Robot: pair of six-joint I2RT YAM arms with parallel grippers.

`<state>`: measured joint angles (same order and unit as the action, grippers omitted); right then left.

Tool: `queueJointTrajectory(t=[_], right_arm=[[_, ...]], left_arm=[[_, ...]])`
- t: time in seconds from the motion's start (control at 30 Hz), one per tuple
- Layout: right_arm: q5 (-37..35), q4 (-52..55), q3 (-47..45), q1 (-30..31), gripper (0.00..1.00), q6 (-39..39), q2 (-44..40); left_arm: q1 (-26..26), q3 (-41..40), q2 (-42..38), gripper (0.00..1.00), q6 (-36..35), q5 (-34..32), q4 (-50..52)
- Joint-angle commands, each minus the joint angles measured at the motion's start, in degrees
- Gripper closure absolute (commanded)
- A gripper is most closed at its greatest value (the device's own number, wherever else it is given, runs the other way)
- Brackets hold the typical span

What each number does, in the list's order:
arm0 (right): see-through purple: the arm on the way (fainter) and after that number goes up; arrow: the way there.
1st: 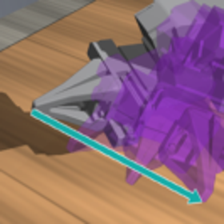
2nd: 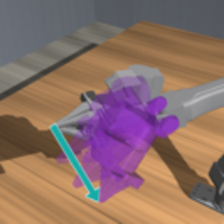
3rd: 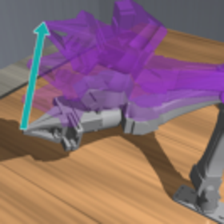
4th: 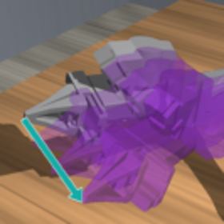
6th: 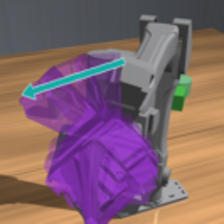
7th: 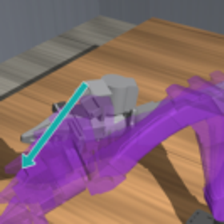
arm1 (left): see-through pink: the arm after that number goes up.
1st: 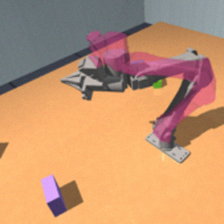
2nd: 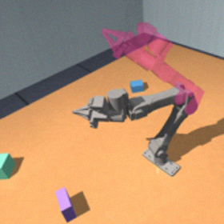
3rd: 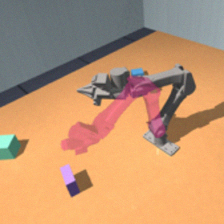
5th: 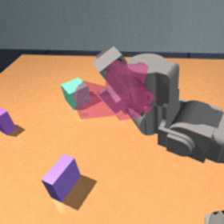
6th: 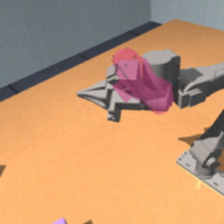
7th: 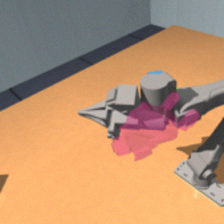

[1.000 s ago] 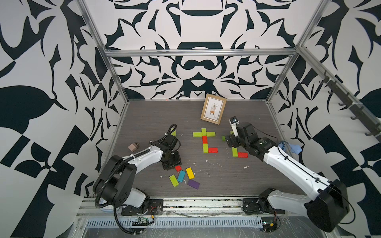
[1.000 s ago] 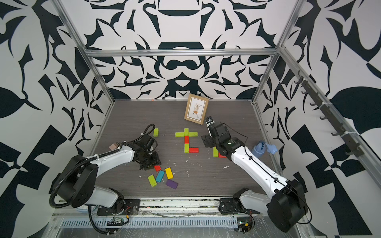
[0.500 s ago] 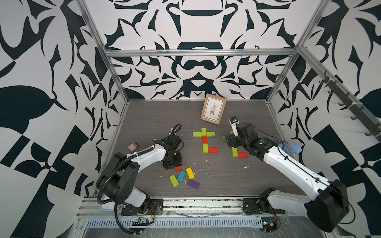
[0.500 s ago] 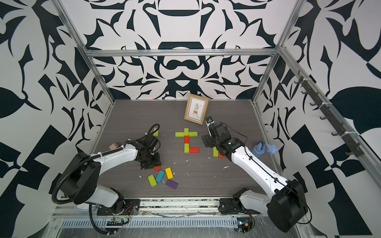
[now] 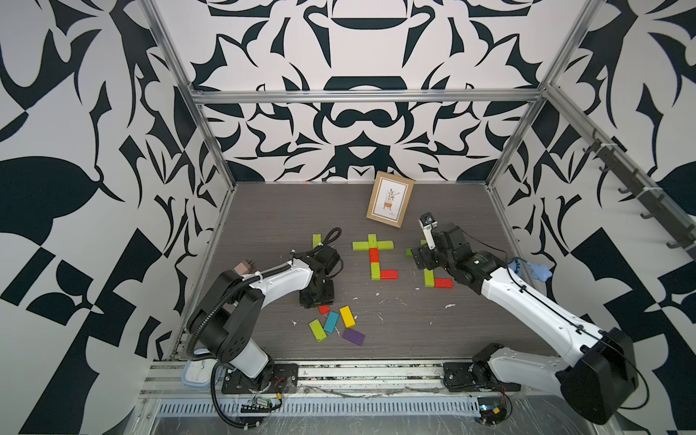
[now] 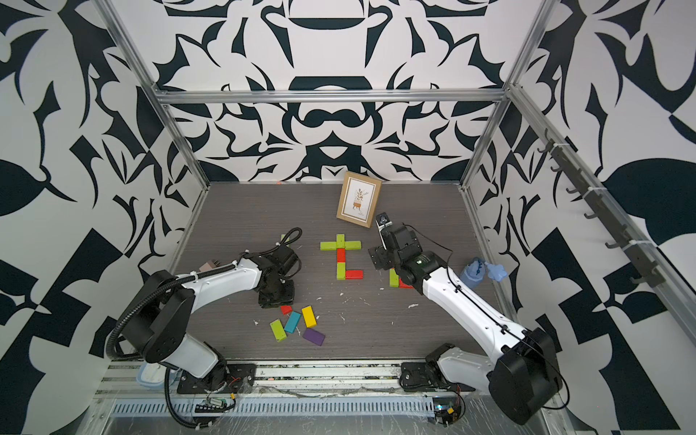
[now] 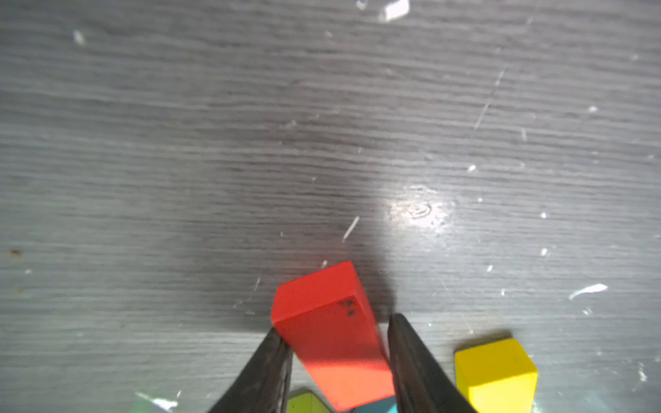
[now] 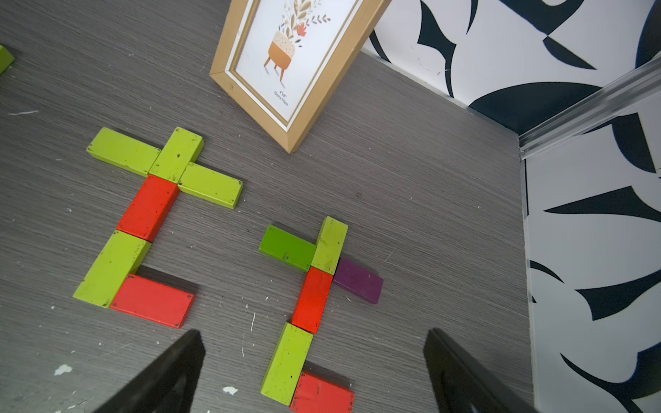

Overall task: Assemble the letter t with building blocks
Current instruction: Pick up the building block from the center of the board.

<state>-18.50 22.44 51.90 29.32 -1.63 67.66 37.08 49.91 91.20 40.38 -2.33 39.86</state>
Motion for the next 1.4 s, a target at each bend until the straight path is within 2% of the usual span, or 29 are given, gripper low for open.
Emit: queueJointTrajectory(t=[0.0,0.33,0.53,0.73,0.83,1.0,1.1,1.23,1.37], right_arm=[[-1.3,-1.0,0.7,-0.1,0.01,0.5,-1.7],[-1.4,-1.1,0.7,-0.1,0.01,0.5,-1.7],[-1.5,-1.0,0.7,-0.1,0.01,0.4,-1.9],[-1.6,-1.0,0.7,-0.1,0.01,0.4,-1.9],[-1.7,-1.0,0.7,-0.1,0.01,0.3,-1.9],[-0.9,-1.8,0.4,-0.1,0.01,0.2,-2.8],[-1.4,-3.0,-0.3,-0.1,0.01,0.1,-4.0],[-0.4,-4.4,-1.4,-0.1,0.01,0.2,-5.3],[-0.9,-4.6,-1.2,-0.1,0.01,0.2,-4.7]], left_arm=[[0.6,-0.1,2.3,0.55,0.1,-3.5,4.3],[3.4,0.6,4.7,0.55,-0.6,-2.9,5.0],[3.5,0.1,4.7,0.63,-1.0,-3.6,4.8],[3.5,0.3,3.4,0.74,-4.7,-6.4,4.7],[3.4,2.0,2.2,0.83,-9.1,-7.5,4.8],[1.4,7.4,1.1,0.93,-19.0,-9.1,6.4],[-2.8,9.5,0.2,1.00,-25.7,-7.1,5.6],[-10.5,11.9,-1.6,1.00,-34.1,-2.9,4.3],[-16.0,15.1,-2.6,1.00,-44.1,1.1,3.4]])
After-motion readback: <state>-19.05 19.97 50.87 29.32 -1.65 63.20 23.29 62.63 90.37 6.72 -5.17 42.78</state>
